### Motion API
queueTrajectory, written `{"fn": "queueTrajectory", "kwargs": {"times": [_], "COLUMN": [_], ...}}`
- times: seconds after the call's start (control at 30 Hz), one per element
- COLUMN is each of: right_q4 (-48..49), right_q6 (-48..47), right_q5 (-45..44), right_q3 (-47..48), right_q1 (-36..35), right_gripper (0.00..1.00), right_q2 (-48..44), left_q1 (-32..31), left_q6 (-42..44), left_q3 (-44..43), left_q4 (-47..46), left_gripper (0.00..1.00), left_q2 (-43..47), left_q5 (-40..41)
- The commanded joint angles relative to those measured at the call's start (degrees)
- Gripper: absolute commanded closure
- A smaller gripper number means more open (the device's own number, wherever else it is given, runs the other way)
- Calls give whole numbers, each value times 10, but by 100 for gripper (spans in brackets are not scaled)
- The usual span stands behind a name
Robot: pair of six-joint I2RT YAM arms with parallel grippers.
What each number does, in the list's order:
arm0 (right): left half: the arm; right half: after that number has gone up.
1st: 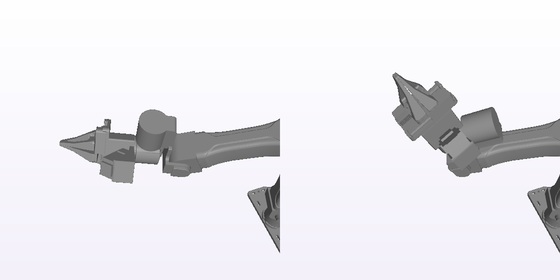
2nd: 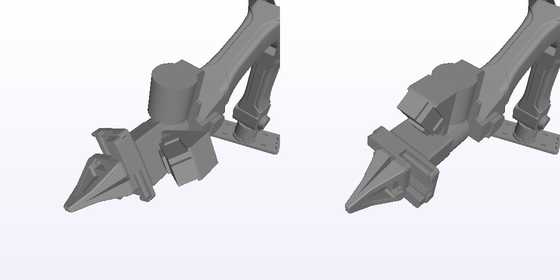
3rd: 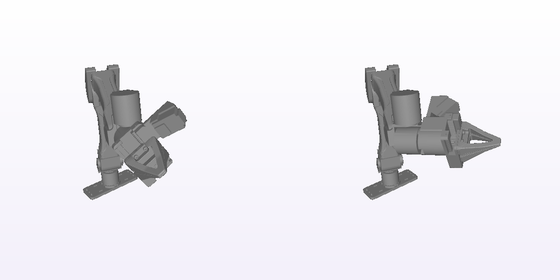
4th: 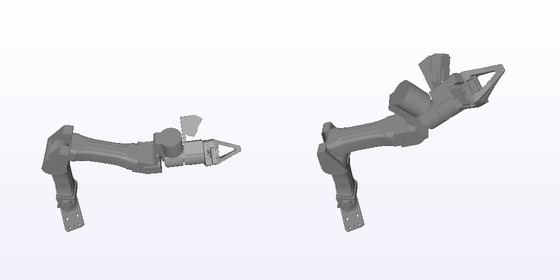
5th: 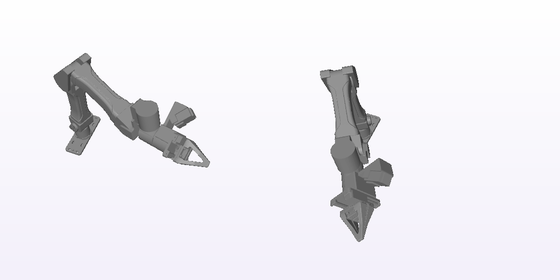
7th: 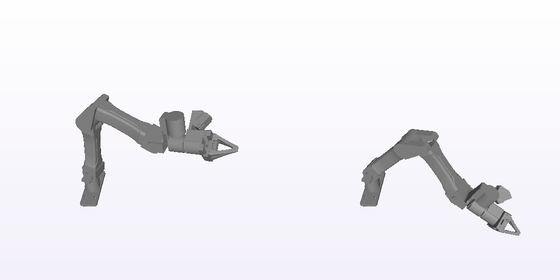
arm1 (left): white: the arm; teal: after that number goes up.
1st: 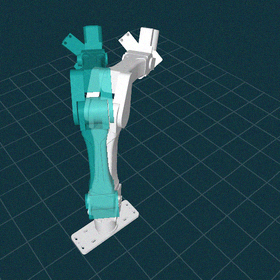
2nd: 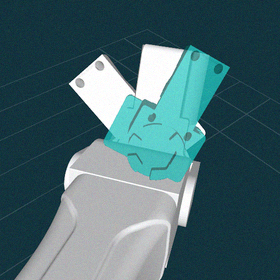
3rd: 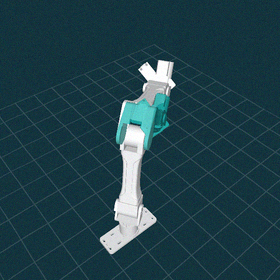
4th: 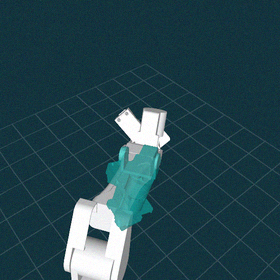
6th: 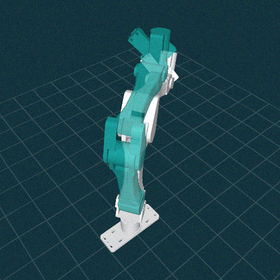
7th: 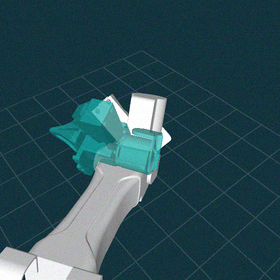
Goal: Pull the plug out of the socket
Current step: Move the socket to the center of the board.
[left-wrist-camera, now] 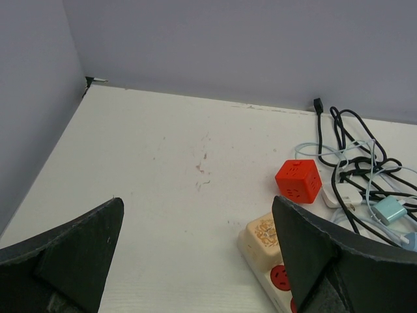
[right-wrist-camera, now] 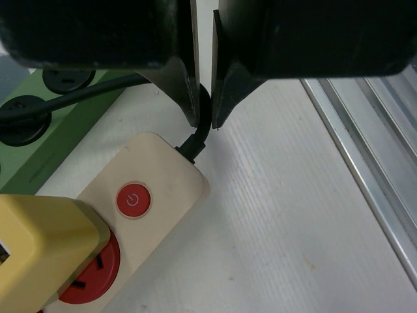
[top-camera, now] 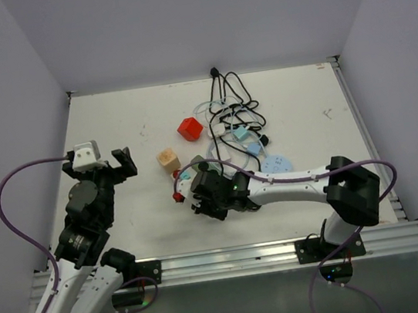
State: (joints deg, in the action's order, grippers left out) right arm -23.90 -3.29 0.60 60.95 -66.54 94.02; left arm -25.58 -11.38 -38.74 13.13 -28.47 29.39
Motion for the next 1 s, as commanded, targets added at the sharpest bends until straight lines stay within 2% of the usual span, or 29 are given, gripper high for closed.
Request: {"fn": "queueTrajectory", "kwargs": {"times": [0.0, 0.13, 0.33, 0.37, 0.43, 0.5, 0.67, 0.77, 0.97], "right_q4": [16, 26, 65, 71, 74, 78, 85, 90, 95], "right_q6": [0, 3, 24, 27, 28, 29, 57, 65, 94], "right_q5": [49, 72, 87, 86, 88, 85, 60, 43, -30], "right_q3": [-21, -49, -89, -93, -100, -104, -119, -129, -129], "right_q1": [-18, -21, -23, -24, -23, -24, -24, -24, -22], "right_gripper": [100, 99, 92, 82, 78, 64, 44, 40, 41], "right_q2": [-49, -58, -56, -54, -52, -54, -76, -106, -162], "left_q1": [-2, -2, -2, -2, -2, -2, -2, -1, -2], "left_q6": [1, 1, 3, 2, 3, 3, 2, 2, 1], "left_q3": [-1, 0, -1, -1, -1, 0, 0, 0, 1], "left_q4": [-6, -7, -8, -8, -7, -8, -9, -7, -9], "left_gripper": [1, 0, 0, 1, 0, 0, 0, 1, 0], "left_q2": [-5, -6, -11, -11, -12, -14, -18, -23, -26], "left_q5": [-2, -6, -12, -12, -11, -13, -15, -15, -23]}}
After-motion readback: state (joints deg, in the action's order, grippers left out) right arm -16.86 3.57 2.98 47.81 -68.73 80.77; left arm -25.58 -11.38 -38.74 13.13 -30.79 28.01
